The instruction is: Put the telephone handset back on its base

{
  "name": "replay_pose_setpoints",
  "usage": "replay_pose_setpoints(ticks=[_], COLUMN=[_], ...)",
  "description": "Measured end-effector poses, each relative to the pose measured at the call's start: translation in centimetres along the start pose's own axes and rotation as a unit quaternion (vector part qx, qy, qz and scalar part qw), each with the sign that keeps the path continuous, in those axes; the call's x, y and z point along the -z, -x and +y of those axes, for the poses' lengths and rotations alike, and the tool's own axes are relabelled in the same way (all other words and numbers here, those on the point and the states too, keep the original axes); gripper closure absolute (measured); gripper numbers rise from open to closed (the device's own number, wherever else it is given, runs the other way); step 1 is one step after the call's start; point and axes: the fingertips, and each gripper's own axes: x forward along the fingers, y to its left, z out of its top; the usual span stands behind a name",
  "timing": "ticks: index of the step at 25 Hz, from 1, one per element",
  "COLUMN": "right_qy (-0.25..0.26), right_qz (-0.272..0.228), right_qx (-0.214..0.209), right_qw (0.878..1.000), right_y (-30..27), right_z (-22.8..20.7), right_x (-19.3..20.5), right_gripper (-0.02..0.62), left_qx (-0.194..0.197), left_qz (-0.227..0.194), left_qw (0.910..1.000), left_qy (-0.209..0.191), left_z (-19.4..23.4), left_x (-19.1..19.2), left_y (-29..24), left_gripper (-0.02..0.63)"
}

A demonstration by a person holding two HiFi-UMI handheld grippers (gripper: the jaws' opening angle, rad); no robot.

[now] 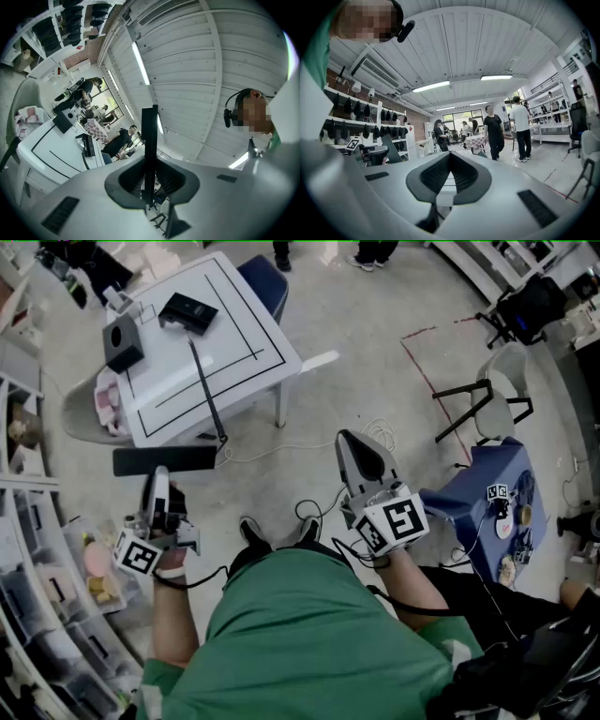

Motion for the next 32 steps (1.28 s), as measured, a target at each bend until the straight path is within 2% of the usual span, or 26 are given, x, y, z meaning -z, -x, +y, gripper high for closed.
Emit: replay_pose_setpoints(ticks=[4, 9, 15, 19, 28, 32], right_qy=[0.005, -0.001, -0.027, -0.029, -0.026, -0.034], right_qz=[0.002, 0.026, 0.009, 0.011, 0.006, 0.001], right_qx=[0.003, 0.022, 0.037, 0.04, 0.052, 0.042], right_qw=[1.0, 0.999, 0.999, 0.999, 0.998, 0.999], right_y=[-1.9, -3.0, -5.8, -6.4, -8.3, -10.7], right_z=[2.0, 5.3, 8.5, 10.1, 7.9, 6.3], right_x=[0.4, 1.8, 1.5, 1.1, 0.5, 0.3], right_gripper=[0.573, 0.572, 0.572, 0.572, 0.572, 0.572], left_qx=[0.002, -0.003, 0.027, 0.035, 0.05, 0.046], left_qz=[-0.005, 0.011, 0.027, 0.03, 0.044, 0.046], left_qw=[1.0, 0.9998, 0.9992, 0.9988, 0.9978, 0.9977], left_qy=[0.004, 0.016, -0.011, -0.014, -0.007, -0.016], left_z=[1.8, 4.3, 6.1, 6.9, 7.9, 8.2], left_x=[-1.9, -3.7, -7.2, -8.4, -7.8, -8.2], left_y=[0.9, 2.7, 2.6, 2.3, -1.4, -3.5], left_gripper=[0.525, 0.526, 0.526, 0.526, 0.526, 0.526])
